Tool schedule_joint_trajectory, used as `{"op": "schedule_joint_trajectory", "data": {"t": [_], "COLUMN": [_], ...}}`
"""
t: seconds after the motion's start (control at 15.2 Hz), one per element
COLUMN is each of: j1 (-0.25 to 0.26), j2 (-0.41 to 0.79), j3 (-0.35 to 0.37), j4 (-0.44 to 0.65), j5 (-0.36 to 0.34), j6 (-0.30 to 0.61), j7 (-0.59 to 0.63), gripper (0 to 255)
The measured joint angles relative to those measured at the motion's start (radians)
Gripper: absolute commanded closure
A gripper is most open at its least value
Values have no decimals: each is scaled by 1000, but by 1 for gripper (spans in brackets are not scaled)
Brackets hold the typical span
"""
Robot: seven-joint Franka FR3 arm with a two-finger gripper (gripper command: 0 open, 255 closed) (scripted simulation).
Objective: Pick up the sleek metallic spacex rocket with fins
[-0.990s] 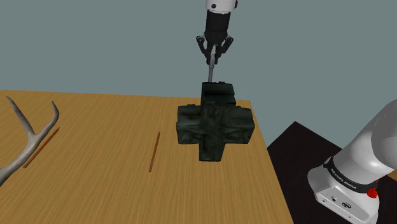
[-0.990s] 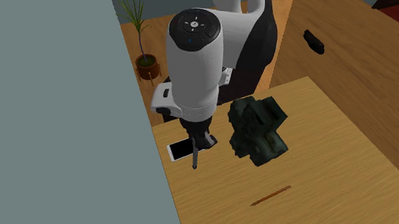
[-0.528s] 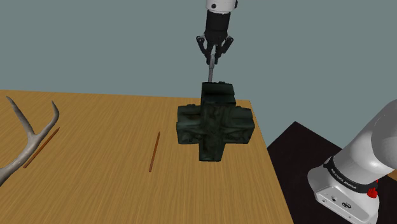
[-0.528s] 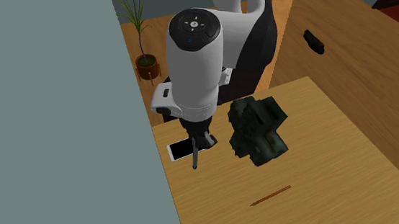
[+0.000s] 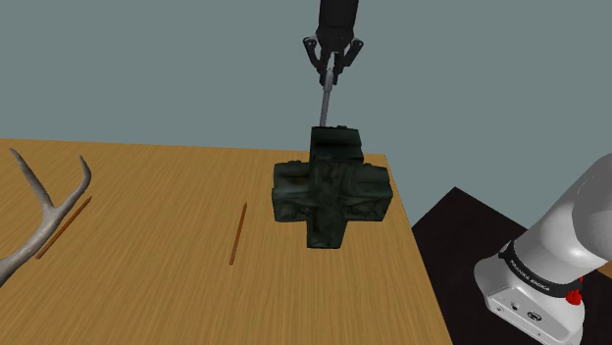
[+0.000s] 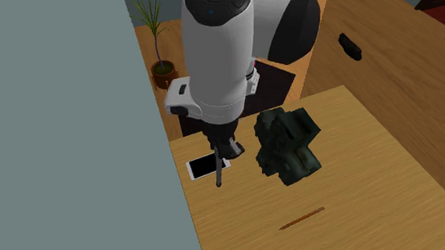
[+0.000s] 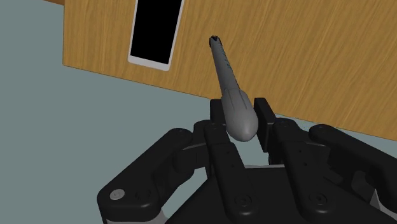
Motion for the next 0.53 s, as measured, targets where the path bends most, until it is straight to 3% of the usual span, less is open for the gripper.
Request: {"op": "schedule_joint_trajectory", "data": {"t": [0.53], "j1": [1], "j2": [8], "j3": [0], "j4": [111], "j5": [-2], "j6": [-102], "j7": [4], "gripper": [255]}}
